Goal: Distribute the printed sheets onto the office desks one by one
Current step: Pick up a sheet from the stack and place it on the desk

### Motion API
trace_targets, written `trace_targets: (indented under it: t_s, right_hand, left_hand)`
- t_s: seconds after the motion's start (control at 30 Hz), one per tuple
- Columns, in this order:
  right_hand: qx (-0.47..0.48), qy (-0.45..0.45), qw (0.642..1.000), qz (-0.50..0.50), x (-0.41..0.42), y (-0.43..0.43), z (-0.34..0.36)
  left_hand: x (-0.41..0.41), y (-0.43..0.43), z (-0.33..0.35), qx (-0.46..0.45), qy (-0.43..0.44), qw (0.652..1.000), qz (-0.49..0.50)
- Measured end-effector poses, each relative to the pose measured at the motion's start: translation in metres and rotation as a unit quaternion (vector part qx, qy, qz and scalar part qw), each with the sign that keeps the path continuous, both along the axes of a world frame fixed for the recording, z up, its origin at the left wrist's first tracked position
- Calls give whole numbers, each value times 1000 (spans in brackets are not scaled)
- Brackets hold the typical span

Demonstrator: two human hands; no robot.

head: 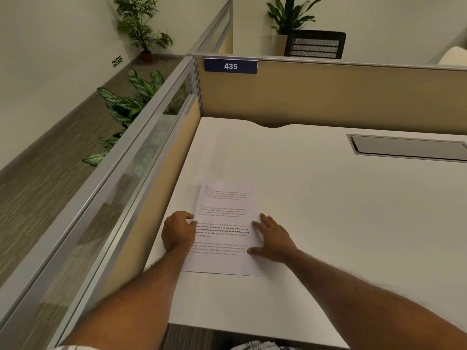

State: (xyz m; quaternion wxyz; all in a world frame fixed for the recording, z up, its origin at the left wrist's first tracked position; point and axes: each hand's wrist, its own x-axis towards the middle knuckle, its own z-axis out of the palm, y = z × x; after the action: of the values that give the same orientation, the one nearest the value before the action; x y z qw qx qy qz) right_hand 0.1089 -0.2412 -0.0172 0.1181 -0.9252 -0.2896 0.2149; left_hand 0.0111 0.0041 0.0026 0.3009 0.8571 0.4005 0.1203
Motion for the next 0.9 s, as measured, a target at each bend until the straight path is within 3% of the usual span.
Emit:
trace_targets:
  t_s: [0.3, 0.5, 0.63, 0.9]
  right_hand:
    - [12, 17, 1000, 2, 0, -2, 1]
    - [113, 81, 986, -97, 4, -11, 10]
    - [190, 122, 956, -189, 7, -22, 17]
    - [330, 219, 853, -341, 10, -64, 29]
  left_hand:
    - [0, 9, -9, -72, -30, 995, -67]
    - [1, 14, -9, -128, -79, 985, -86]
    - [6, 12, -7, -165, -106, 976, -95]
    - [36, -28, 4, -237, -131, 953, -137]
